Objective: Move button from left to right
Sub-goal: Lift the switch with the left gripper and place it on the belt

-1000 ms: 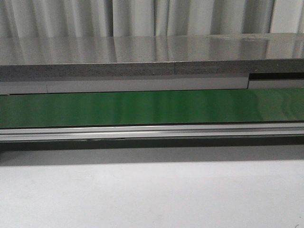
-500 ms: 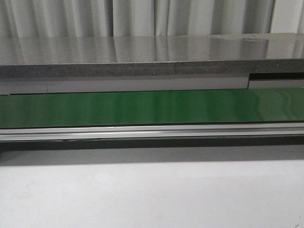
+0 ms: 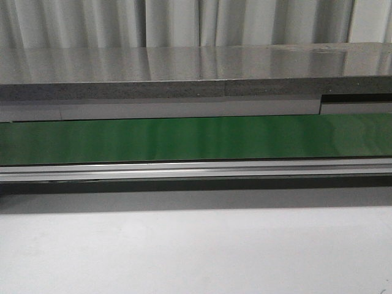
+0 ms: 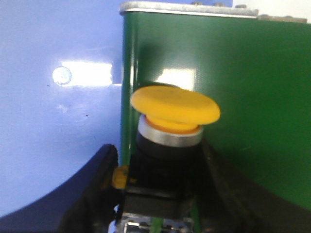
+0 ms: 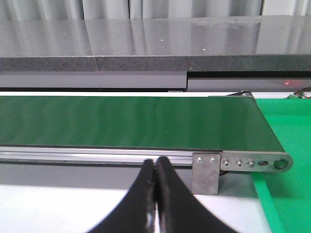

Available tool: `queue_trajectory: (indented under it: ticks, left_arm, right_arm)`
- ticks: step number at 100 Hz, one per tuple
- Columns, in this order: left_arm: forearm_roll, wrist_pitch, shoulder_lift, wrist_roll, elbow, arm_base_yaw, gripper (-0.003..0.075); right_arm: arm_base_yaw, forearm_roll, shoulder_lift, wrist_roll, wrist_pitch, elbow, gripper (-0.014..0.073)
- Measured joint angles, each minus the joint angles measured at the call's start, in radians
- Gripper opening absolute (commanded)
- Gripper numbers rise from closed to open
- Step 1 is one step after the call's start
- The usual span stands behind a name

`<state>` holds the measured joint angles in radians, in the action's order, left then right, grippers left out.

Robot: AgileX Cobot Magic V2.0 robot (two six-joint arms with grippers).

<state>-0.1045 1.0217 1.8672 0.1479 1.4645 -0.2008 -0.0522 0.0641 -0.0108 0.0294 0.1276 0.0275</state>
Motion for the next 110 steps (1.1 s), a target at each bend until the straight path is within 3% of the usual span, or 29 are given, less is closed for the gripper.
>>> queue_trajectory:
  ticks: [10,20,41,61,110]
  left_arm:
    - [0.000,0.004,0.000,0.000,0.000,0.000,0.0531]
    - [0.000,0.009,0.000,0.000,0.000,0.000,0.0608]
    - [-0.011,0.012,0.000,0.000,0.000,0.000,0.0609]
    - [-0.111,0.017,-0.026,0.060,0.000,0.002,0.0609]
    - [-0.196,-0.008,-0.245,0.118,0.000,0.002,0.0609]
  right_arm:
    - [0.000,0.000,0.000,0.000,0.000,0.000,-0.0067]
    - [0.000,0.000,0.000,0.000,0.000,0.000,-0.0067]
    - [0.000,0.000,0.000,0.000,0.000,0.000,-0.0067]
    - [0.000,0.000,0.000,0.000,0.000,0.000,-0.0067]
    - [0.000,0.000,0.000,0.000,0.000,0.000,-0.0067]
